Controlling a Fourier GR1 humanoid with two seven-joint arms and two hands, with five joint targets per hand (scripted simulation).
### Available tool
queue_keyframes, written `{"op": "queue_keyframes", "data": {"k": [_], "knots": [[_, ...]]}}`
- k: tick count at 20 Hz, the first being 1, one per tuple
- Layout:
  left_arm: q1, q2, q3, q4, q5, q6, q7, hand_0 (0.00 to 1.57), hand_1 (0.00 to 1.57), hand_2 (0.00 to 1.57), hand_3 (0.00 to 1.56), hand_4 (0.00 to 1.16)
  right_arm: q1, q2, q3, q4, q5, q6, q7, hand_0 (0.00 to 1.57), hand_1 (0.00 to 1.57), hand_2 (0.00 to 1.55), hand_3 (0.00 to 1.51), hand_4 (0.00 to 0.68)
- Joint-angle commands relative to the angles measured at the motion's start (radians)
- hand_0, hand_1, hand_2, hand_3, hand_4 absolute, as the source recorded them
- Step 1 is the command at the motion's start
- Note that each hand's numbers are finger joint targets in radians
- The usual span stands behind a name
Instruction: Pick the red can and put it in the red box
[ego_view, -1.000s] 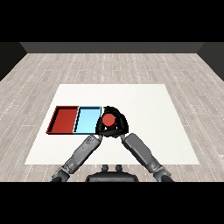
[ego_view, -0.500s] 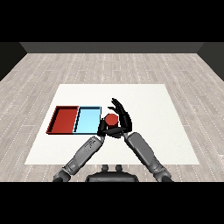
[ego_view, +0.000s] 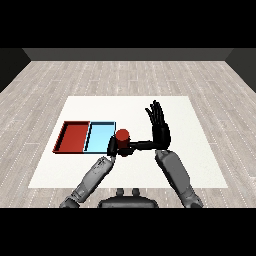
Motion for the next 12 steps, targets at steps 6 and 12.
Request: {"op": "queue_keyframes", "data": {"k": [6,12], "knots": [[0.037,0.114,0.106,-0.091,-0.035,-0.053,0.022,1.57,1.57,1.57,1.47,1.14,0.154,-0.093,-0.219,-0.045,-0.115,0.127,-0.073,0.0,0.0,0.0,0.0,0.0],[0.064,0.25,0.16,-0.245,-0.085,-0.048,0.167,1.57,1.57,1.56,1.46,1.11,0.303,-0.128,-0.269,-0.005,-0.127,0.195,-0.129,0.0,0.0,0.0,0.0,0.0]]}}
